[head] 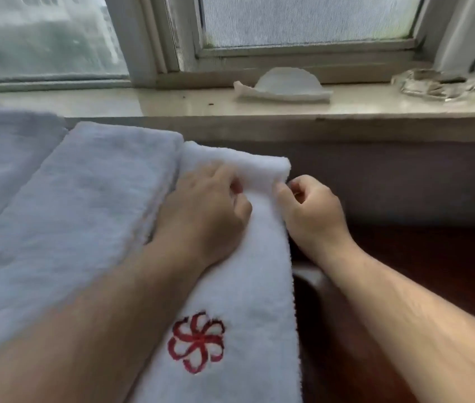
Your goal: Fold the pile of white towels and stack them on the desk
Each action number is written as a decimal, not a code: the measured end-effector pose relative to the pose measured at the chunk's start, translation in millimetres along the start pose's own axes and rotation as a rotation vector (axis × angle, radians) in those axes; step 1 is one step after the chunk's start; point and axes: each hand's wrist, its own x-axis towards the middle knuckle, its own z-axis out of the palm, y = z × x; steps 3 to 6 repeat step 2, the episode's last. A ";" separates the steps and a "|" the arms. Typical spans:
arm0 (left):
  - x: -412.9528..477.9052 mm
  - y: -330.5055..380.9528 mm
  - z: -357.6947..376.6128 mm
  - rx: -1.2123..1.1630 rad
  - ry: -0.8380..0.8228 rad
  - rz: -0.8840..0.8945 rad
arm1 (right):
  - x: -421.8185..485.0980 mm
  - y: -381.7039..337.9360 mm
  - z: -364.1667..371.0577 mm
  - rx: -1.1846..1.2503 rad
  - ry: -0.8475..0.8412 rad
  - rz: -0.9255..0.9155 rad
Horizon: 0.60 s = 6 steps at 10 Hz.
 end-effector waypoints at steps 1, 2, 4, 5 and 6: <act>-2.2 3.3 -8.3 -0.037 -0.057 -0.044 | -1.2 -12.1 -9.3 -0.070 -0.153 0.126; 2.8 11.4 -27.7 -0.039 -0.251 -0.105 | 2.9 -35.2 -35.0 -0.172 -0.228 0.213; 2.8 11.4 -27.7 -0.039 -0.251 -0.105 | 2.9 -35.2 -35.0 -0.172 -0.228 0.213; 2.8 11.4 -27.7 -0.039 -0.251 -0.105 | 2.9 -35.2 -35.0 -0.172 -0.228 0.213; 2.8 11.4 -27.7 -0.039 -0.251 -0.105 | 2.9 -35.2 -35.0 -0.172 -0.228 0.213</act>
